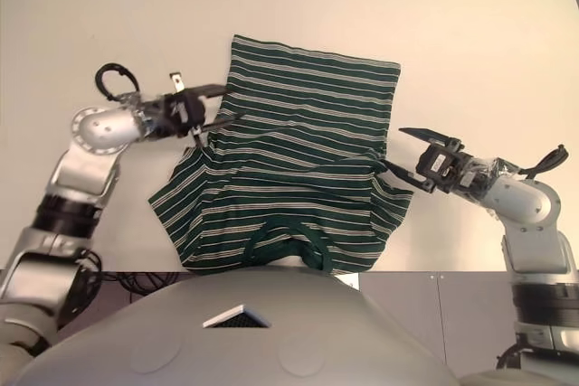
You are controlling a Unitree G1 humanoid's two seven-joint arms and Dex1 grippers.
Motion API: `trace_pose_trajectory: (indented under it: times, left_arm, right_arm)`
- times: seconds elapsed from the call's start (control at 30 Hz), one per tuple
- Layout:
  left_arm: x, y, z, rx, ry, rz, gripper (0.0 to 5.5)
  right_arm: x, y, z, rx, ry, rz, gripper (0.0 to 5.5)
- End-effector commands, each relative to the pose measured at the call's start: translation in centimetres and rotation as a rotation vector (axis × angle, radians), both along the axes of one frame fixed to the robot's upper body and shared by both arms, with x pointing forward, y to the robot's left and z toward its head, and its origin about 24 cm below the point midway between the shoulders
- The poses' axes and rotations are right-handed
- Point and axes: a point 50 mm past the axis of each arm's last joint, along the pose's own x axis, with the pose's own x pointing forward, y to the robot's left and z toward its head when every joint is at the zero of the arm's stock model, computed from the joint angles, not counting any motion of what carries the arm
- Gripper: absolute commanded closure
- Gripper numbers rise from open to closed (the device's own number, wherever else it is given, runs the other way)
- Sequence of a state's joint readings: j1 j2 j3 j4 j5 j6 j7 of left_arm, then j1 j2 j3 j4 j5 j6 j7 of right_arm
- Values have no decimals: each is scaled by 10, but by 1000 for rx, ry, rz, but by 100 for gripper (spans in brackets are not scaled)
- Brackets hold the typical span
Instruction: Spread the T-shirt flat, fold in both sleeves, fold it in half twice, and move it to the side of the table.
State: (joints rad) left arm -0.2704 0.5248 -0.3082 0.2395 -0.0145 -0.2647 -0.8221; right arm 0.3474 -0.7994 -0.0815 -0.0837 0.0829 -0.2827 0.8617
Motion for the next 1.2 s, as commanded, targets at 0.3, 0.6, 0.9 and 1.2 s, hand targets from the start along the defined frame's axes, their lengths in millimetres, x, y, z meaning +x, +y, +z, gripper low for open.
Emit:
trace_pose_trajectory:
  times: [0.3,0.6,0.9,1.2]
  left_arm:
    - [41,27,-77,291,284,401,379]
    - [35,70,-71,247,272,523,379]
    - [50,88,19,-122,-91,629,379]
    - [-86,138,30,-319,347,400,379]
  right_arm:
    - [-9,-3,12,70,-61,-9,251]
    - [-14,4,6,94,-48,-3,251]
    - [2,21,7,147,-95,0,251]
    - [3,25,10,166,-117,-29,251]
